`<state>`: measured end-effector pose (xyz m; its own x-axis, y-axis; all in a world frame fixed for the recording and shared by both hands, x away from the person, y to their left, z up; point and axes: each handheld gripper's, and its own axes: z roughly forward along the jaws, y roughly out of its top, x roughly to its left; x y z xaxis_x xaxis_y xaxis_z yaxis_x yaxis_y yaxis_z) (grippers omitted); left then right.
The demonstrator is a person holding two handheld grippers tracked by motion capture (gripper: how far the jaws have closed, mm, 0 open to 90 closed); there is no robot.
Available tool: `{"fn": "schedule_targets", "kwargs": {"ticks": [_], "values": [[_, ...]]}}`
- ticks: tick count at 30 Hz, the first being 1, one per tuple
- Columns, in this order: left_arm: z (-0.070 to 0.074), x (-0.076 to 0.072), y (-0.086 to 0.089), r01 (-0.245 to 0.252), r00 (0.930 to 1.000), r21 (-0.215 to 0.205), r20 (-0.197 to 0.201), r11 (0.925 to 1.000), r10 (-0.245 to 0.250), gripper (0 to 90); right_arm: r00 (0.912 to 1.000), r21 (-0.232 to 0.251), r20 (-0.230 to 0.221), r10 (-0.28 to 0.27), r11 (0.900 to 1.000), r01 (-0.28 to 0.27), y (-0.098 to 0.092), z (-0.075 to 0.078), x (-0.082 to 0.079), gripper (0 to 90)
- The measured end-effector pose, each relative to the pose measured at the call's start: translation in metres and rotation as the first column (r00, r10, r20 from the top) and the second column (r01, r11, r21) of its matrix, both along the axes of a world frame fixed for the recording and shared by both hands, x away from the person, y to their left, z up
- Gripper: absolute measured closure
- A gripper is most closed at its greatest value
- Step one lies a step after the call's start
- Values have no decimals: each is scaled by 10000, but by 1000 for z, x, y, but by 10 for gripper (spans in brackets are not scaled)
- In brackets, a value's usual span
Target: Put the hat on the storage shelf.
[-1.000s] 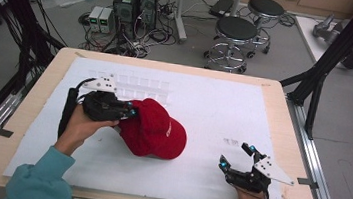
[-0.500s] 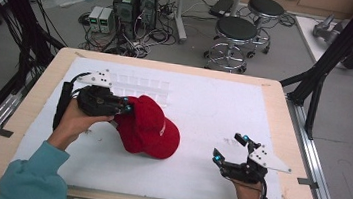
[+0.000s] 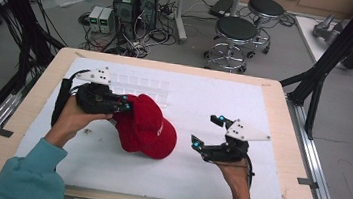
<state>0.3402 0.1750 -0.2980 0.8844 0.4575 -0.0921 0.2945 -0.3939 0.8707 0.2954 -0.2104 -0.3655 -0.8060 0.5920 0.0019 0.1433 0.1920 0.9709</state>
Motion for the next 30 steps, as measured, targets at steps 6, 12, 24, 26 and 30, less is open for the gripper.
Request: {"fn": "schedule_targets", "kwargs": {"ticks": [6,12,24,26,30], "values": [[4,0,-2,187,9998,52,61,9998,-187,855,9970,-451,-135,763,9960,-768,28,16,17,78],[6,0,-3,272,9996,12,64,9996,-272,855,9883,-547,-441,1458,9875,-1481,51,22,30,78],[5,0,-6,587,9983,9,15,9983,-587,855,9490,-1049,-1197,2917,9468,-3042,94,13,59,80],[5,0,-5,617,9981,26,28,9981,-617,855,9424,-1105,-1259,3098,9397,-3236,98,15,62,110],[5,0,-6,674,9977,-53,42,9977,-674,855,9265,-1013,-1369,3505,9254,-3651,103,17,66,188]]}}
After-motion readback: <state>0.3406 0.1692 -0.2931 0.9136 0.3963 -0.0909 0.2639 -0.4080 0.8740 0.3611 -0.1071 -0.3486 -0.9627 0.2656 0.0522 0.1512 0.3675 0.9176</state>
